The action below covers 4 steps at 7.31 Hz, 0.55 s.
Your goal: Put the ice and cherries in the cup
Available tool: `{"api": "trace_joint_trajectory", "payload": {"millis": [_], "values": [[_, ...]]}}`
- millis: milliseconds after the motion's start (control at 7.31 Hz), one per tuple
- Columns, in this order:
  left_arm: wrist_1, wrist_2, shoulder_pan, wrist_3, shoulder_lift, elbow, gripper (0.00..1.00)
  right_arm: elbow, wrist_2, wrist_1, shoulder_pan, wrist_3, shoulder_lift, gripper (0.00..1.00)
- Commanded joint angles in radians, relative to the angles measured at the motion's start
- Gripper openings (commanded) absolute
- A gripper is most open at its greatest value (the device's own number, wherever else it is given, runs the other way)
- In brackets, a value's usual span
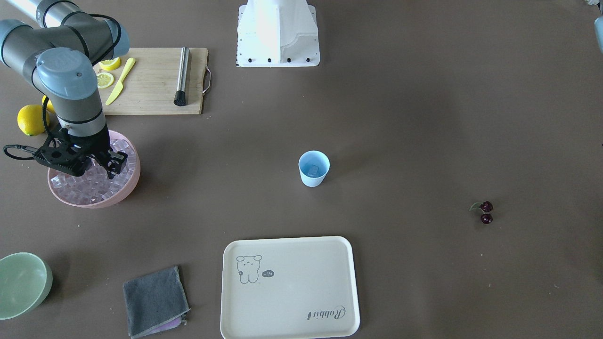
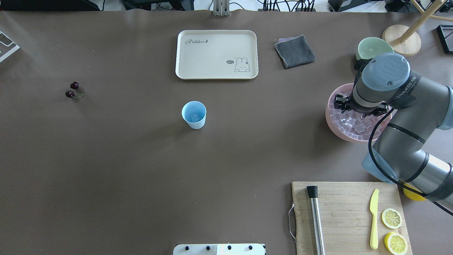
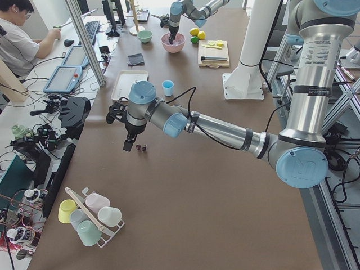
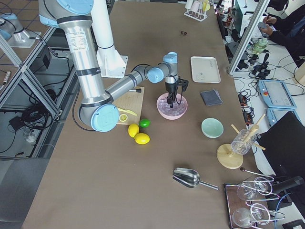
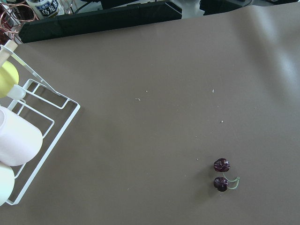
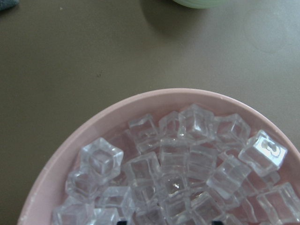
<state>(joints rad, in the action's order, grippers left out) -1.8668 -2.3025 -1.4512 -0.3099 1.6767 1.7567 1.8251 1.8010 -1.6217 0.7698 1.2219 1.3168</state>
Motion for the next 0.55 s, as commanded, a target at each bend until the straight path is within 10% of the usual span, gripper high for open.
{"api": "trace_joint_trajectory", "payload": {"millis": [0, 137, 410], "values": [[0.0, 0.0, 0.0, 0.0, 0.003, 0.003, 0.98, 0.0, 0.003, 0.0, -0.013, 0.004, 0.002, 0.93], [0.0, 0.0, 0.0, 0.0, 0.008, 0.003, 0.98, 0.002, 0.018, 0.0, -0.014, 0.004, 0.002, 0.73], [0.0, 0.0, 0.002, 0.0, 0.012, 0.001, 0.98, 0.008, 0.04, 0.0, -0.012, -0.005, 0.002, 0.7]]}}
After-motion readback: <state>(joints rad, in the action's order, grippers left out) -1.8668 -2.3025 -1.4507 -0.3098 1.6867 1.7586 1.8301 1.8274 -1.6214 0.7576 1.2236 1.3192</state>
